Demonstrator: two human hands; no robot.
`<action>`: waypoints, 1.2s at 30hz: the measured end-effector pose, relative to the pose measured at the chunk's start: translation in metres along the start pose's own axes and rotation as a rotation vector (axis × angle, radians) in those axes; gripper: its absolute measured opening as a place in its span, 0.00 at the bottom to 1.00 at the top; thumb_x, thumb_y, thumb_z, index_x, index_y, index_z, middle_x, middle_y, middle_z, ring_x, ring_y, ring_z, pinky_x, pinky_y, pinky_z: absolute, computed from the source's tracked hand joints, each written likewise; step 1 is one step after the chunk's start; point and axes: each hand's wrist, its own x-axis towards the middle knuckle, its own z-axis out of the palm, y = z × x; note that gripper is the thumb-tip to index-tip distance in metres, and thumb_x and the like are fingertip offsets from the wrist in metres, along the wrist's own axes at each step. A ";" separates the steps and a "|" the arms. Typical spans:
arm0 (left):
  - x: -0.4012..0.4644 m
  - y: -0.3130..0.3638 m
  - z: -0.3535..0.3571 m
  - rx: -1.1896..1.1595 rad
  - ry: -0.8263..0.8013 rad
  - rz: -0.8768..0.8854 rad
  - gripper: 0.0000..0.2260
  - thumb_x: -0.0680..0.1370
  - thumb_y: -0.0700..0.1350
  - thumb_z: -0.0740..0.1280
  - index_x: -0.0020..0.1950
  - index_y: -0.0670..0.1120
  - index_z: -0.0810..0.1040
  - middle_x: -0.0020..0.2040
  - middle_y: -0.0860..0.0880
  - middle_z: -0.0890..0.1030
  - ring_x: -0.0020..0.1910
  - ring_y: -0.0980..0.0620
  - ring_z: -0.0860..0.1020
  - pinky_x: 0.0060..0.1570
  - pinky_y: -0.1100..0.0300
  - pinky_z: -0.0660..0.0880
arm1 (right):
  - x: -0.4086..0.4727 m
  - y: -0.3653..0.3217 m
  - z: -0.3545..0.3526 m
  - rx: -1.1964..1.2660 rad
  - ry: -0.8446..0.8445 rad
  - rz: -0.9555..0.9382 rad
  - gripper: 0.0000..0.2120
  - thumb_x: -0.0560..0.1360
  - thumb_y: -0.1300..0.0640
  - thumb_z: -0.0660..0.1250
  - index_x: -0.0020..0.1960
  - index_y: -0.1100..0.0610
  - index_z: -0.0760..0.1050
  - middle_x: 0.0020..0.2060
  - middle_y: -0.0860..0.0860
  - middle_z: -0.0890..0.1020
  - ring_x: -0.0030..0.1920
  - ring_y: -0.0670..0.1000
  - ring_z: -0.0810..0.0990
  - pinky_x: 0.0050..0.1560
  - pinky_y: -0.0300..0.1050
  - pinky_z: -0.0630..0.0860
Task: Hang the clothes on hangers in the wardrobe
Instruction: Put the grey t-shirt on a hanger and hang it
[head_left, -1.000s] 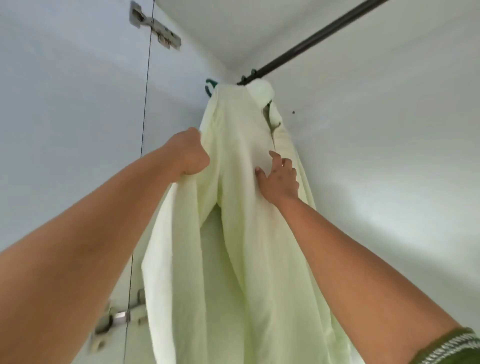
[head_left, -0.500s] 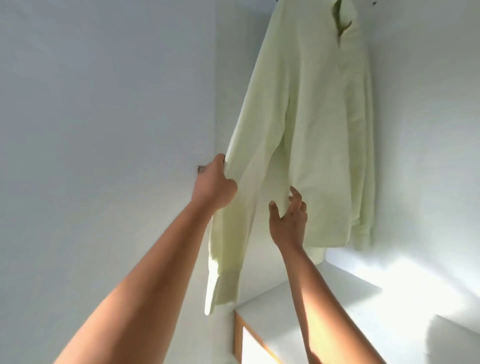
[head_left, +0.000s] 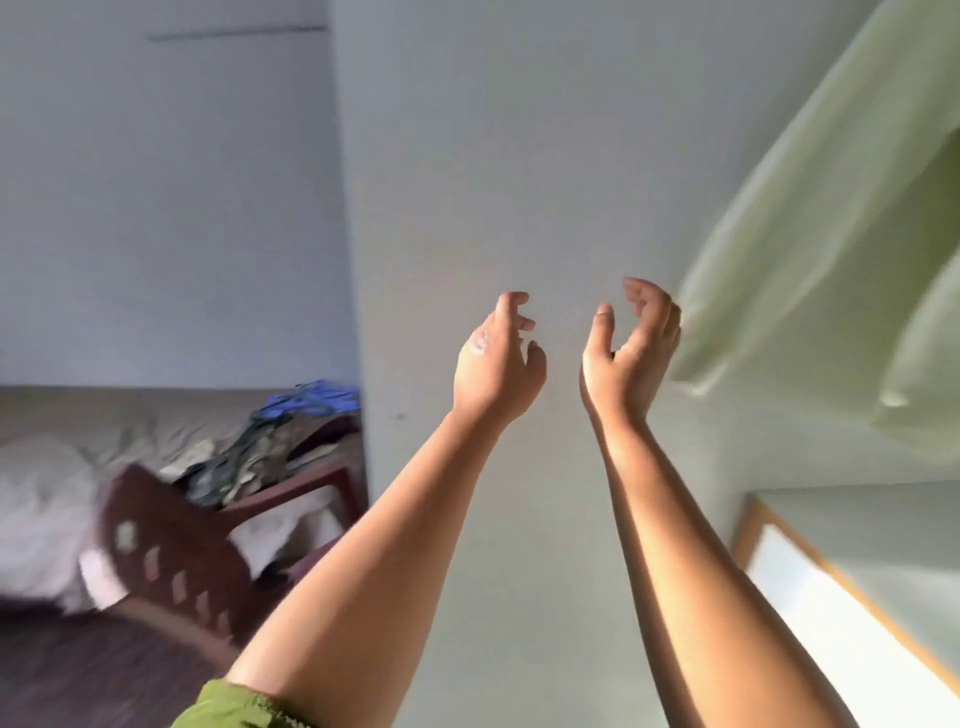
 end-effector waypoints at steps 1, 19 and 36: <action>-0.011 -0.022 -0.026 0.047 0.034 -0.010 0.23 0.74 0.41 0.63 0.68 0.50 0.66 0.58 0.54 0.79 0.56 0.52 0.77 0.50 0.62 0.70 | -0.023 -0.021 0.017 0.046 -0.028 0.019 0.13 0.75 0.61 0.64 0.58 0.63 0.73 0.52 0.56 0.78 0.52 0.59 0.76 0.57 0.51 0.71; -0.243 -0.327 -0.439 0.645 0.320 -0.518 0.24 0.73 0.41 0.68 0.68 0.46 0.68 0.60 0.50 0.78 0.59 0.47 0.75 0.62 0.53 0.70 | -0.427 -0.360 0.219 0.469 -0.844 0.242 0.15 0.72 0.54 0.65 0.57 0.56 0.74 0.51 0.53 0.78 0.51 0.55 0.76 0.56 0.51 0.71; -0.162 -0.645 -0.529 0.637 0.292 -0.718 0.33 0.75 0.46 0.71 0.75 0.42 0.58 0.65 0.44 0.73 0.63 0.44 0.71 0.59 0.48 0.74 | -0.601 -0.423 0.524 0.314 -1.121 0.475 0.15 0.73 0.70 0.59 0.55 0.57 0.75 0.45 0.55 0.77 0.47 0.57 0.76 0.50 0.55 0.74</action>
